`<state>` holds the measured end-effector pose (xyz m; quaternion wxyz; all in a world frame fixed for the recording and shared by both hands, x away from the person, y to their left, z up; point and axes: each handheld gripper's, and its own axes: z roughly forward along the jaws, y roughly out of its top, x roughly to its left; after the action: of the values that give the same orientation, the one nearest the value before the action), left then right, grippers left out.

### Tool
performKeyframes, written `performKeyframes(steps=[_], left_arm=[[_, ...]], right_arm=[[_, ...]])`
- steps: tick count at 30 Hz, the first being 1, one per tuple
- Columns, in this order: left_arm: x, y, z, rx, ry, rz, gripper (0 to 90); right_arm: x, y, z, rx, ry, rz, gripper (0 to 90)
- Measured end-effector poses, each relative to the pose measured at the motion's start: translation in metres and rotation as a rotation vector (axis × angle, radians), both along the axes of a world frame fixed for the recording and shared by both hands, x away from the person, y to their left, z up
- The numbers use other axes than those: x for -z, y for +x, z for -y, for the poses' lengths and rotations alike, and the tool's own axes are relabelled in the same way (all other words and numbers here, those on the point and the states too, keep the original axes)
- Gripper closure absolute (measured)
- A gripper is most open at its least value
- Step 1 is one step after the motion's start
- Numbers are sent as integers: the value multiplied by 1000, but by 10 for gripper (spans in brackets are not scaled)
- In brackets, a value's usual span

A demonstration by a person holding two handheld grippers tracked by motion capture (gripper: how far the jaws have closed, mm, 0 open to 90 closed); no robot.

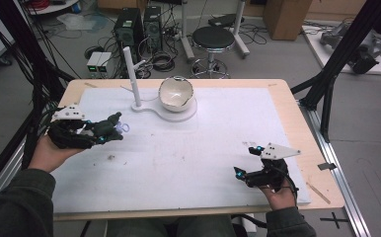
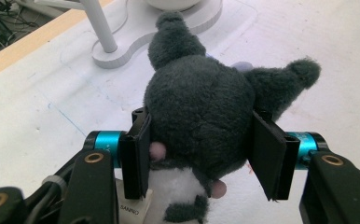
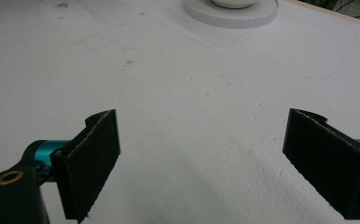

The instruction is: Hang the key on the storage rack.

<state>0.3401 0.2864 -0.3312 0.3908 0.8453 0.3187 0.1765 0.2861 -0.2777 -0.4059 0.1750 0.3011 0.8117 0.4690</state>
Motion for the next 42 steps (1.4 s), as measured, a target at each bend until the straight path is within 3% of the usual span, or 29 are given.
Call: performKeyframes(steps=[11, 28, 42], left_arm=[[-12, 9, 4, -22, -19, -2, 453], [-30, 30, 5, -73, -85, -4, 453], [-44, 49, 12, -113, -85, -1, 453]], right_arm=[[0, 2, -2, -11, -3, 3, 100], [1, 3, -1, -11, 6, -4, 100], [1, 3, -1, -17, 6, -2, 100]])
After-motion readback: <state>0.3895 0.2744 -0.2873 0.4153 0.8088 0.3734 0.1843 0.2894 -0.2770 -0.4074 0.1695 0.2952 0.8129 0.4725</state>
